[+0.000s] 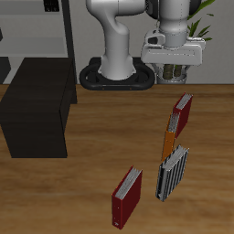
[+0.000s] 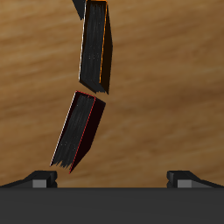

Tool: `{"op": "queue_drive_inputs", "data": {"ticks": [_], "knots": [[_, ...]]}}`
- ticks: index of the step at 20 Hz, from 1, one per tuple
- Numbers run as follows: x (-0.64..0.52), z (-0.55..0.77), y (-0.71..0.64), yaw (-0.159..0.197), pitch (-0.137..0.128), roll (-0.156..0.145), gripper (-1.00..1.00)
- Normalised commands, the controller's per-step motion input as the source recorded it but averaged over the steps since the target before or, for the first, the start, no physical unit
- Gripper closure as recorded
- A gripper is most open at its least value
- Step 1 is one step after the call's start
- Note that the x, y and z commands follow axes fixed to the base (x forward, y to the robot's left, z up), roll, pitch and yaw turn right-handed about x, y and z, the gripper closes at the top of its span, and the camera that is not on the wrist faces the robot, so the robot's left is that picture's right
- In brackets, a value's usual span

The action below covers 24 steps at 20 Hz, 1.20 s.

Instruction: Place the left red book flat on top of the shelf

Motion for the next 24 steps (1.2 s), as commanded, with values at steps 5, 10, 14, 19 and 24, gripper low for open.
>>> {"op": "queue_drive_inputs", "data": {"ticks": [5,10,14,19,24], "knots": [[0.03,-0.11,0.22,0.003,-0.014,0.034,-1.0],[0.2,-0.2,0.28,-0.014,0.008,0.041,-1.0],[0.07,-0.19,0.18,-0.005,-0.044,0.0,-1.0],[0.08,-0.27,0.19,-0.03,0.022,0.027,-1.0],[-0.04,-0.29,0.18,-0.019,-0.006,0.027,-1.0]]}}
